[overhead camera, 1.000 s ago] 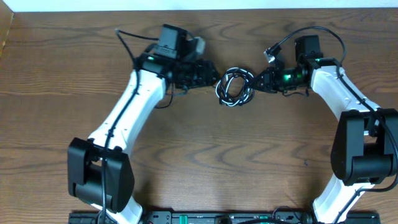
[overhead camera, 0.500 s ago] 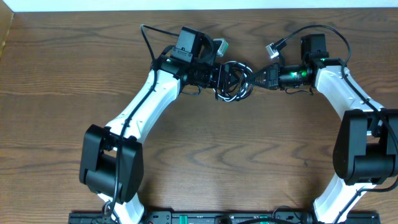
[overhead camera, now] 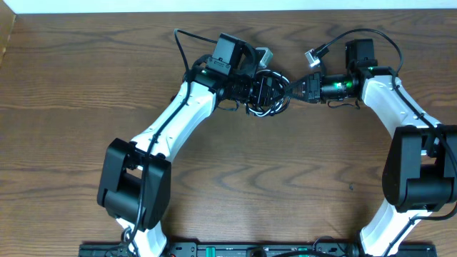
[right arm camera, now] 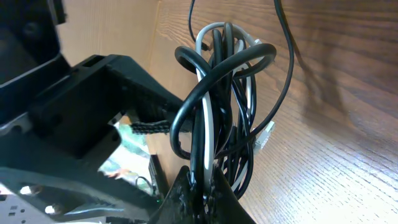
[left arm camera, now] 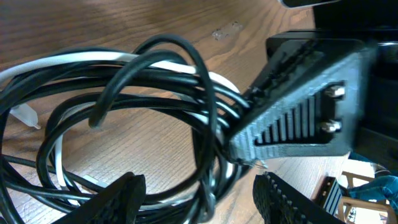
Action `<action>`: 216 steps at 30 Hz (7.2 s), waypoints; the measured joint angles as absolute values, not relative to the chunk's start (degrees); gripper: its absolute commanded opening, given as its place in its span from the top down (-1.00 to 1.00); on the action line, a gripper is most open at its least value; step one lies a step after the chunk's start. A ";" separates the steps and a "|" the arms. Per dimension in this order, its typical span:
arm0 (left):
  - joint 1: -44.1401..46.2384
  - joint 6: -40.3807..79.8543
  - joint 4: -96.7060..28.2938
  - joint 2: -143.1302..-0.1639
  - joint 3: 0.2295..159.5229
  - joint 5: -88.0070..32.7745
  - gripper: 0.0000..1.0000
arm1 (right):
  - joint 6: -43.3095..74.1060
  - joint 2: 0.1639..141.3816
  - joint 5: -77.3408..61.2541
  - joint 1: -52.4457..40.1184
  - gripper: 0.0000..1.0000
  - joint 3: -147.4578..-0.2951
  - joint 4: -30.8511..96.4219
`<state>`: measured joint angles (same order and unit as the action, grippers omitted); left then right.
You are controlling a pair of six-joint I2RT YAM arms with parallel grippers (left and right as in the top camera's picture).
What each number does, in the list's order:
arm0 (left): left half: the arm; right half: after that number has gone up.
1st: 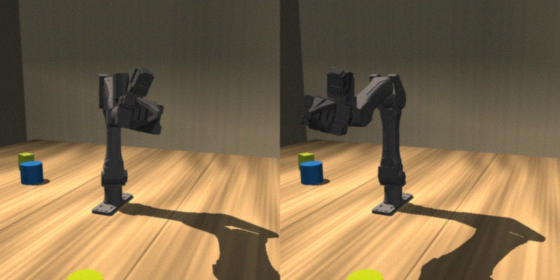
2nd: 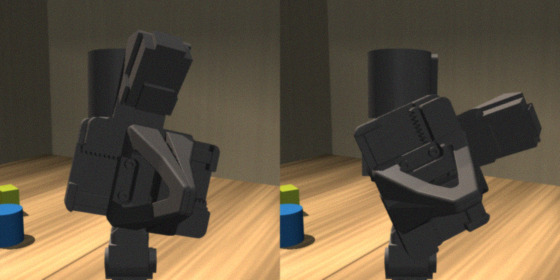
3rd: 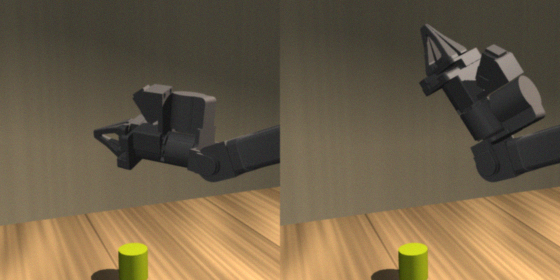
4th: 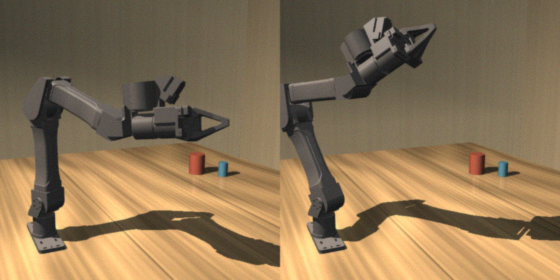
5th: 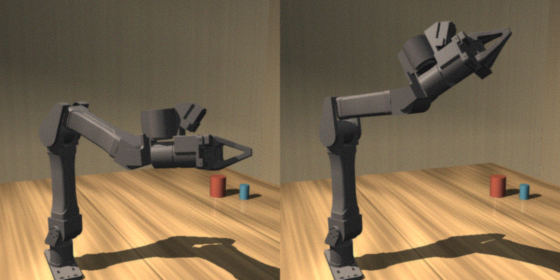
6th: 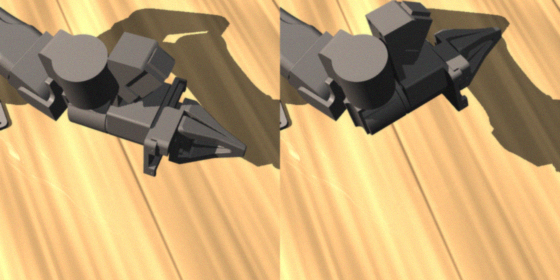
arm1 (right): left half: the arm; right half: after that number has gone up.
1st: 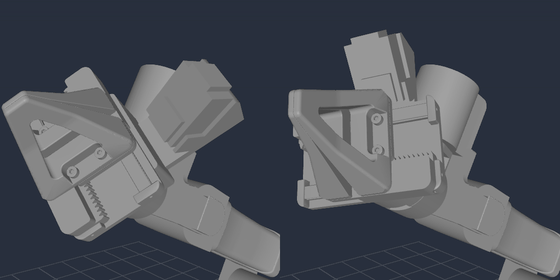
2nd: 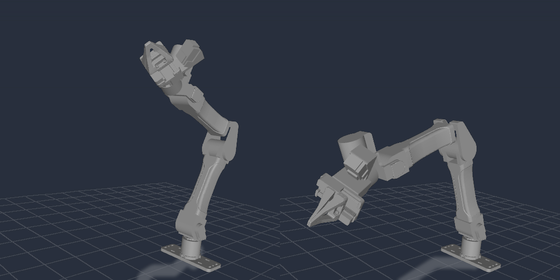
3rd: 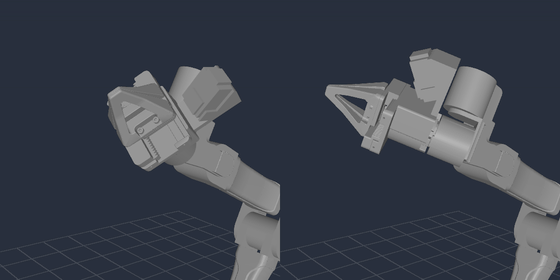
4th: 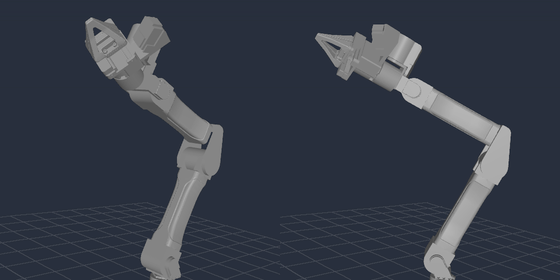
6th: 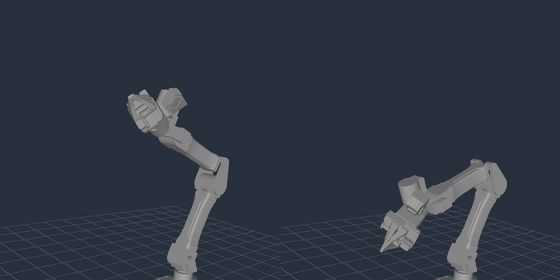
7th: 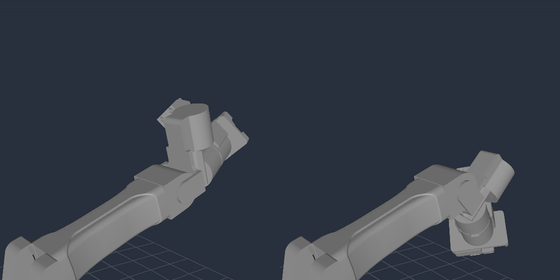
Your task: Untangle cables
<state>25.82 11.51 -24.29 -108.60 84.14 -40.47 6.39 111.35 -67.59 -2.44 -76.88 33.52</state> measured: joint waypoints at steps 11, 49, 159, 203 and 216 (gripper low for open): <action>25.76 11.49 -21.89 -112.49 84.14 -43.72 -0.15 | 6.39 111.35 -66.85 -2.13 0.98 -76.88 33.41; 23.35 14.00 -12.95 -113.21 83.96 -45.21 0.85 | 6.63 111.35 -53.47 -2.17 0.98 -77.65 39.22; 0.97 32.88 -24.12 -83.92 86.76 -52.18 0.66 | 17.43 102.76 -31.81 -4.84 0.98 -80.31 38.59; 20.03 30.20 -5.41 -89.36 66.22 -51.31 0.32 | 27.46 113.25 -68.66 -1.32 0.98 -79.96 23.29; 17.56 58.63 24.97 -89.38 49.47 -51.11 -0.06 | 27.42 113.25 -68.66 -1.30 0.98 -79.96 23.29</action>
